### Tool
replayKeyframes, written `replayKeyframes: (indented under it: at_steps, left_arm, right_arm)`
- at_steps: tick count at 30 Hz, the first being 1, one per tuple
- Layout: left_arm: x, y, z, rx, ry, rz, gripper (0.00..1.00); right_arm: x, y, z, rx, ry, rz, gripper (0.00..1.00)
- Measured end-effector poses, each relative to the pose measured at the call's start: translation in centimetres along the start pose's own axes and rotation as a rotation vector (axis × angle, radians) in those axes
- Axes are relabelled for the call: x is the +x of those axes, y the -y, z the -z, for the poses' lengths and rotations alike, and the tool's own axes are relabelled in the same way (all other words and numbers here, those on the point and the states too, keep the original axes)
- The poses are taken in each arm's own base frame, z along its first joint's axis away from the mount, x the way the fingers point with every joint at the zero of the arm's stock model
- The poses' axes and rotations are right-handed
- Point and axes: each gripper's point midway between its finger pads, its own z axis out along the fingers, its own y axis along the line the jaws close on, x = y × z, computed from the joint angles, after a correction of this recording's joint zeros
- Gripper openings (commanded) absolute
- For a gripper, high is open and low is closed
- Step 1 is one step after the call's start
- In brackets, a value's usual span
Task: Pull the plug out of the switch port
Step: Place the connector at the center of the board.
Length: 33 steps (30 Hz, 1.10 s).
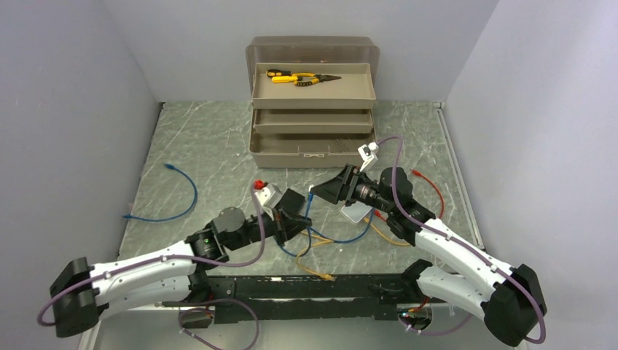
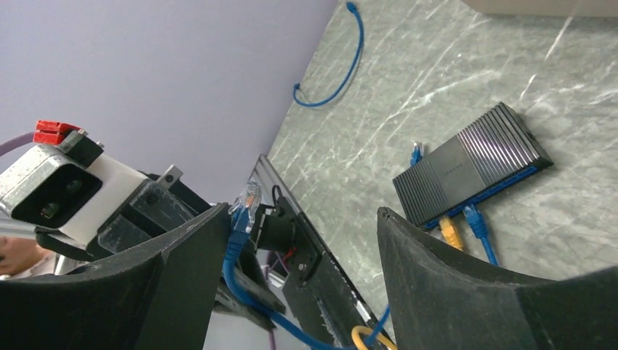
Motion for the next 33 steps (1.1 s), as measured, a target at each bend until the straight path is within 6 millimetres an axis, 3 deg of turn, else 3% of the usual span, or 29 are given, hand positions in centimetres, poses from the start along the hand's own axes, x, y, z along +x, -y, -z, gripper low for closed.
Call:
replayKeyframes:
  at_steps: [7, 16, 19, 22, 25, 29, 33]
  left_arm:
    - [-0.9, -2.3, 4.5, -0.172, 0.048, 0.008, 0.0]
    - [-0.4, -7.5, 11.1, -0.533, 0.061, 0.086, 0.0]
    - [-1.2, -8.4, 12.9, -0.635, 0.052, 0.088, 0.0]
    - [-2.2, -8.5, 13.4, -0.683, 0.039, 0.075, 0.0]
    - [-1.8, -8.8, 13.0, -0.708, -0.004, 0.064, 0.0]
    - [-0.1, -9.3, 12.0, -0.719, -0.086, 0.052, 0.0]
    - [0.3, -9.2, 11.6, -0.709, -0.107, 0.051, 0.0]
  right_arm:
    - [0.4, 2.1, -0.2, 0.081, -0.011, 0.014, 0.75]
    - [1.7, 4.6, -0.9, 0.153, -0.06, 0.015, 0.73]
    - [2.1, 5.2, -1.1, 0.16, -0.082, 0.017, 0.74]
    - [3.5, 6.0, -1.9, 0.167, -0.136, 0.02, 0.76]
    - [6.5, 6.8, -3.1, 0.187, -0.249, 0.044, 0.75]
    - [11.4, 6.2, -4.9, 0.167, -0.417, 0.101, 0.73]
    - [13.8, 5.5, -4.6, 0.127, -0.489, 0.147, 0.73]
